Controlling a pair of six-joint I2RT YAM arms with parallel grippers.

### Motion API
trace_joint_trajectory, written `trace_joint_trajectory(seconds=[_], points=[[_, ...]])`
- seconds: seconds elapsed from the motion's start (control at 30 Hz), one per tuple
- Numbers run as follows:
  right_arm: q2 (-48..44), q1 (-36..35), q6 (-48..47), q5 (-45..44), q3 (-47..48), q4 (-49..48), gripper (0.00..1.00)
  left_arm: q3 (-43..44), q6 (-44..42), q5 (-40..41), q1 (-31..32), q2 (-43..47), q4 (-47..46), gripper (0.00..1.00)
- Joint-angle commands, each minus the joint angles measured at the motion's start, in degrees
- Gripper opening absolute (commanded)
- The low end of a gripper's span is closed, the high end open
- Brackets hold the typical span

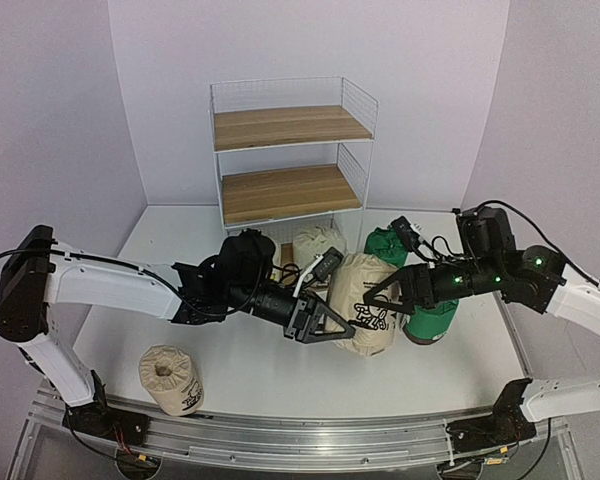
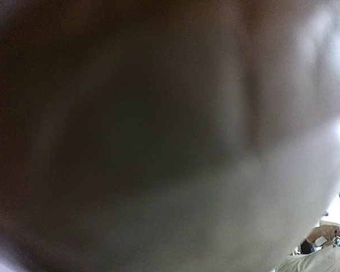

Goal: Place and organize the paper towels onto the shelf

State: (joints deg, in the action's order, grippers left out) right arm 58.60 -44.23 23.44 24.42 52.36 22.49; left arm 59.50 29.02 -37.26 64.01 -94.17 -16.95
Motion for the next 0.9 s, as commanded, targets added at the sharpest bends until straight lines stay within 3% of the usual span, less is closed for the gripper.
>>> trace_joint_trajectory(seconds=[0.0, 0.23, 0.37, 0.53, 0.7, 0.87], points=[[2.09, -0.97, -0.08, 4.63, 0.05, -6.18, 0.84, 2.12, -2.74, -3.4, 1.81, 5.21, -12.13, 0.23], [1.63, -1.03, 0.86, 6.26, 0.99, -6.73, 0.56, 2.75, -2.46, -0.77, 1.78, 4.96, -10.41, 0.38], [0.13, -1.02, 1.44, 4.04, 0.84, -6.67, 0.42, 3.09, -2.45, 1.02, 1.8, 5.05, -8.56, 0.53], [-1.77, -1.02, 1.36, -0.02, 0.69, -6.67, 0.26, 3.9, -2.1, 3.85, 1.77, 4.89, -6.45, 0.81], [-2.59, -1.01, 0.79, -0.4, 1.41, -6.63, 0.14, 4.43, -1.95, 6.38, 1.81, 5.01, -4.73, 0.97], [-3.36, -1.0, 0.87, -1.9, 1.83, -6.59, 0.03, 4.75, -2.21, 11.6, 1.82, 6.27, -1.14, 1.0]])
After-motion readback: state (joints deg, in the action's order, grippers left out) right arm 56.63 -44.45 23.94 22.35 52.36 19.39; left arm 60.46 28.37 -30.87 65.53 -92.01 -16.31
